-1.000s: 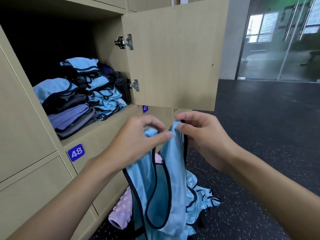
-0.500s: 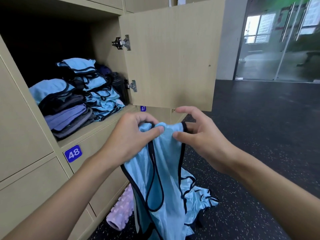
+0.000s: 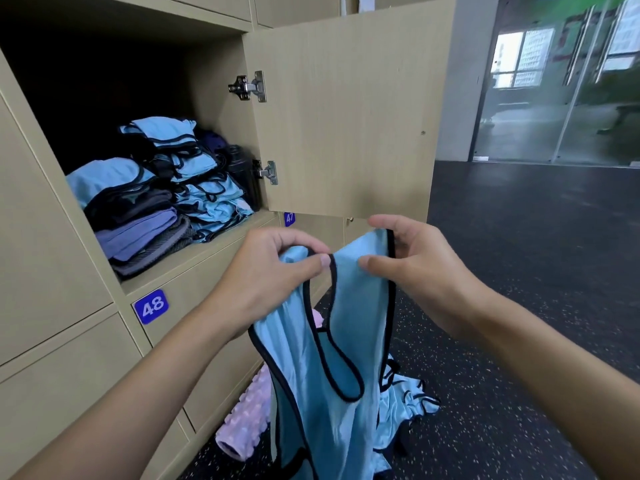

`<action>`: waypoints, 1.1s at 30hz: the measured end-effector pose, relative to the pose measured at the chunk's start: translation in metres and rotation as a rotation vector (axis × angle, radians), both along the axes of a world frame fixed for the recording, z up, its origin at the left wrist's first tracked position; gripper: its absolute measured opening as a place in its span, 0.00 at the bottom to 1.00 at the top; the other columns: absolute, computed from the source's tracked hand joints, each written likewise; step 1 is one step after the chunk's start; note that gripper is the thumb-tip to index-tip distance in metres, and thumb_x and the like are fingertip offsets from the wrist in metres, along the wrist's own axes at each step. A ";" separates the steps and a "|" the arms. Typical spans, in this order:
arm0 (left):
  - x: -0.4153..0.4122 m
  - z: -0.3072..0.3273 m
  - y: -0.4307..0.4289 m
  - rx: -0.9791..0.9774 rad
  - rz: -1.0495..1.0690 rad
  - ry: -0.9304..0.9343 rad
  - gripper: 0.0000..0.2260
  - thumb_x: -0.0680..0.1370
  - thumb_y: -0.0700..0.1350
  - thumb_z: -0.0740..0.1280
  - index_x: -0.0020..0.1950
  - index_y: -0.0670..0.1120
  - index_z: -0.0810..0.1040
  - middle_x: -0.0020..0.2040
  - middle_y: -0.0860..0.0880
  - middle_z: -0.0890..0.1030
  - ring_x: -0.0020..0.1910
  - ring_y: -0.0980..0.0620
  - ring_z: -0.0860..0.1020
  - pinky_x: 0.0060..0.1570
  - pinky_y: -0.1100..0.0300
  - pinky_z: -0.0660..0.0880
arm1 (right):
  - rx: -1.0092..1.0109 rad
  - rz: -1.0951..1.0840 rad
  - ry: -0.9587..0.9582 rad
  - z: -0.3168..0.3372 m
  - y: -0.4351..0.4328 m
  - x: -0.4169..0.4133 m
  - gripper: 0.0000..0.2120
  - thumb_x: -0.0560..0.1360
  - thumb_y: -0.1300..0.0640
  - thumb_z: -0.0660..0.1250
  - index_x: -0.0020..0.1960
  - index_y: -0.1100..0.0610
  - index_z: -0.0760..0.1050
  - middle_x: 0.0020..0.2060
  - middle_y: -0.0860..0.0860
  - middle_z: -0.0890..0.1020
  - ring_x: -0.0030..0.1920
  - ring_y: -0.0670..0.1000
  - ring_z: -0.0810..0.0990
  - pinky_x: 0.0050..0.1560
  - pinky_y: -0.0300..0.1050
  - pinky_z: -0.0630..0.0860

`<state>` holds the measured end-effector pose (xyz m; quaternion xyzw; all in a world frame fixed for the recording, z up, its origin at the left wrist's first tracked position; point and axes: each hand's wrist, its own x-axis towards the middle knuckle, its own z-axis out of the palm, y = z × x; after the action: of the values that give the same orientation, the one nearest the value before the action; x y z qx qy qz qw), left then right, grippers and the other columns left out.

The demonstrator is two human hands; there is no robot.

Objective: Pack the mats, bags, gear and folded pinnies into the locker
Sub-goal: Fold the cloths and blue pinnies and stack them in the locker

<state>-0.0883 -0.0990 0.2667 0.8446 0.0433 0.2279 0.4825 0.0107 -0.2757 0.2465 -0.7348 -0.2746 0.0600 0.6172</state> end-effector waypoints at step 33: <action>-0.001 0.001 -0.002 0.073 -0.007 -0.109 0.03 0.76 0.41 0.73 0.42 0.47 0.84 0.39 0.46 0.85 0.31 0.52 0.76 0.34 0.58 0.73 | -0.152 0.062 -0.310 0.007 -0.008 -0.002 0.07 0.76 0.57 0.71 0.43 0.57 0.73 0.40 0.54 0.81 0.35 0.46 0.73 0.37 0.42 0.71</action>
<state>-0.0893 -0.1008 0.2680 0.8480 0.0058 0.2735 0.4539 0.0082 -0.2839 0.2531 -0.7712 -0.3837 -0.0146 0.5078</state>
